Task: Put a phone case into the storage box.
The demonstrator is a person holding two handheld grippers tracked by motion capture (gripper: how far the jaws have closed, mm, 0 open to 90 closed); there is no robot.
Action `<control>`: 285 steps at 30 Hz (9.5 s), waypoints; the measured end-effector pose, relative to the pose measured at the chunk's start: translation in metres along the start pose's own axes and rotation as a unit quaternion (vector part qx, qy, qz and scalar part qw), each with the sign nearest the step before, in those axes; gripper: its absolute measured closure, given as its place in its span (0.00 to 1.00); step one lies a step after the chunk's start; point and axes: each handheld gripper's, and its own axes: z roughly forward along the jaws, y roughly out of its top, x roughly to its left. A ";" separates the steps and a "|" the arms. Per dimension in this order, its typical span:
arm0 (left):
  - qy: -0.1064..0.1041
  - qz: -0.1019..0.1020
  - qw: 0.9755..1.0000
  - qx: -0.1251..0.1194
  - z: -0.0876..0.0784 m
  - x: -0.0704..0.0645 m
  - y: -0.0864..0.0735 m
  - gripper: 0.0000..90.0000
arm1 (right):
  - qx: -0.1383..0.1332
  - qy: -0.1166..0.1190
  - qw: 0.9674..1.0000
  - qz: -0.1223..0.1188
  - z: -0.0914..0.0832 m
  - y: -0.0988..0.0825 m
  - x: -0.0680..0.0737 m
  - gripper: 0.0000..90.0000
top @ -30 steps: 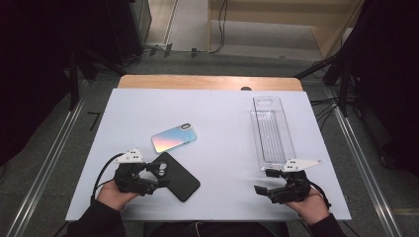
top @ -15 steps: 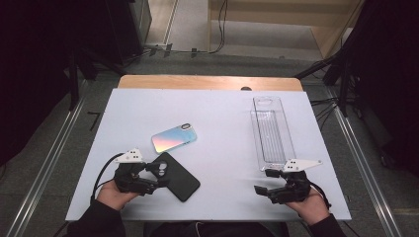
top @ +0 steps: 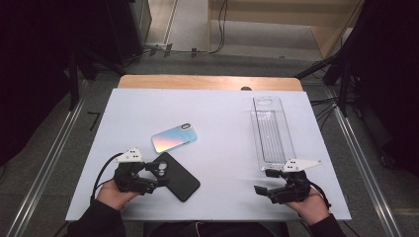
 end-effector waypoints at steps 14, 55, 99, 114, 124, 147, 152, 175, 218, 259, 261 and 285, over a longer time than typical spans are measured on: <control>0.005 -0.022 0.999 -0.023 -0.011 0.013 0.012 0.10 | 0.001 0.002 1.000 -0.003 0.001 0.001 0.000 0.19; 0.017 0.029 0.999 -0.009 0.000 0.048 0.074 0.16 | 0.001 0.009 1.000 -0.006 0.001 0.001 0.001 0.19; 0.005 0.092 0.994 0.055 0.047 0.097 0.121 0.15 | 0.003 0.012 1.000 -0.008 0.001 0.001 0.001 0.19; 0.009 0.116 0.990 0.081 0.065 0.098 0.115 0.01 | 0.005 0.011 1.000 -0.008 0.001 0.001 0.001 0.19; 0.014 0.120 0.990 0.074 0.074 0.098 0.108 0.01 | 0.004 0.010 1.000 -0.006 0.000 0.000 0.001 0.19; 0.018 0.117 0.990 0.074 0.090 0.103 0.084 0.01 | 0.006 0.011 1.000 -0.009 0.001 0.000 0.002 0.19; 0.023 0.122 0.989 0.086 0.094 0.105 0.082 0.01 | 0.006 0.013 1.000 -0.008 0.001 0.000 0.002 0.19; 0.063 0.166 0.981 0.077 0.100 0.098 0.073 0.01 | 0.007 0.012 1.000 -0.009 0.001 -0.001 0.003 0.19; 0.066 0.160 0.983 0.061 0.094 0.098 0.071 0.18 | 0.010 0.015 1.000 -0.011 0.002 -0.001 0.004 0.19; 0.084 0.125 0.988 0.039 0.076 0.083 0.090 0.19 | -0.001 0.012 1.000 -0.018 -0.001 0.001 0.005 0.19; 0.086 0.119 0.988 0.037 0.075 0.080 0.092 0.19 | -0.002 0.011 1.000 -0.014 -0.002 0.002 0.005 0.19; 0.094 0.074 0.993 -0.011 0.067 0.028 0.104 0.19 | -0.037 -0.002 0.999 0.011 -0.007 0.016 0.016 0.19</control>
